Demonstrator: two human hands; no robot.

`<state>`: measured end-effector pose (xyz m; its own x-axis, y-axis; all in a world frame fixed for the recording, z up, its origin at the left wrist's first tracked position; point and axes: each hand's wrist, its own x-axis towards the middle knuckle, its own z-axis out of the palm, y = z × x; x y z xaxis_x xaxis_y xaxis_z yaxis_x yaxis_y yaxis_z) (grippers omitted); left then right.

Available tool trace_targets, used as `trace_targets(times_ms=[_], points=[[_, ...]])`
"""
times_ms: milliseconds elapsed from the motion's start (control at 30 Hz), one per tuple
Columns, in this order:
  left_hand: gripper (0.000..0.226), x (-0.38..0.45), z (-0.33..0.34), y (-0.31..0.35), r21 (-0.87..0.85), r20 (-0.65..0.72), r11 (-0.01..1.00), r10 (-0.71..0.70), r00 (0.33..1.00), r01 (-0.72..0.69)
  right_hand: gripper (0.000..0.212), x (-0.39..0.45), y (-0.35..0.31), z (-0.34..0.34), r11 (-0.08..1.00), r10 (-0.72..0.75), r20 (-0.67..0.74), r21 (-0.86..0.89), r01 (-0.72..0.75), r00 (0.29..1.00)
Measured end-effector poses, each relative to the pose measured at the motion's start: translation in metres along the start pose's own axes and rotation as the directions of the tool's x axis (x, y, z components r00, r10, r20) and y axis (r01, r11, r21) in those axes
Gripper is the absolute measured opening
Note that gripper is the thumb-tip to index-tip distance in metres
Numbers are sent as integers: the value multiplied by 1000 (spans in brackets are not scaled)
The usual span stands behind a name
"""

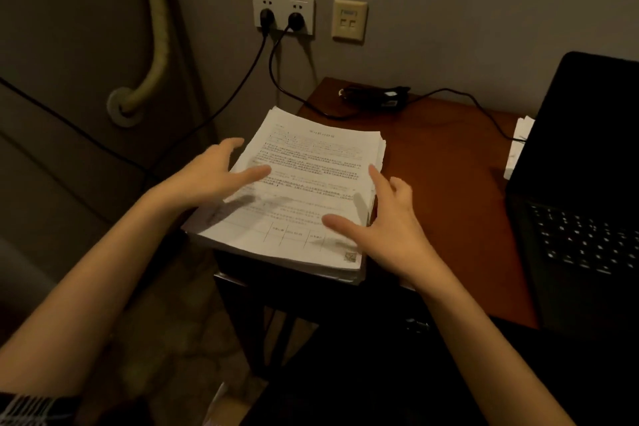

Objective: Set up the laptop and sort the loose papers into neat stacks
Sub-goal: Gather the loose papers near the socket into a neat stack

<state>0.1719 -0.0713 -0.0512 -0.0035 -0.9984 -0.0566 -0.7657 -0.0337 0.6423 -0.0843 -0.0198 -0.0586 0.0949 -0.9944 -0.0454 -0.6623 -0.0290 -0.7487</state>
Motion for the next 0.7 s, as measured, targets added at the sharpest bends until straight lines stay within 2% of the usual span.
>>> trace_targets(times_ms=[33,67,100,167,233,300,433,533,700], points=[[110,-9,-5,1,-85,141,996,12,990,0,113,-6,-3,0,998,11,75,65,-16,997],[128,-19,-10,0,-62,255,998,44,966,-30,118,-12,-5,1,997,5,141,73,-16,990],[140,-26,-13,0,43,345,996,59,937,-78,121,-16,-6,3,999,-11,198,39,3,980],[140,-32,-18,-4,235,483,958,31,875,-164,122,-20,-7,12,998,-37,264,-40,49,964],[136,-35,-18,-4,314,556,935,-44,830,-161,119,-21,-8,21,995,-27,270,-84,52,962],[136,-35,-12,-7,335,553,929,-60,831,-156,114,-20,-6,26,993,-24,258,-107,53,966],[129,-33,-8,-9,313,453,931,25,891,-185,110,-20,-7,28,993,-12,274,-107,42,962],[126,-29,-10,-10,333,448,917,51,893,-219,110,-17,-10,27,992,14,293,-122,23,956],[124,-27,-11,-11,362,471,910,9,882,-203,109,-14,-8,31,989,12,309,-144,35,951]])
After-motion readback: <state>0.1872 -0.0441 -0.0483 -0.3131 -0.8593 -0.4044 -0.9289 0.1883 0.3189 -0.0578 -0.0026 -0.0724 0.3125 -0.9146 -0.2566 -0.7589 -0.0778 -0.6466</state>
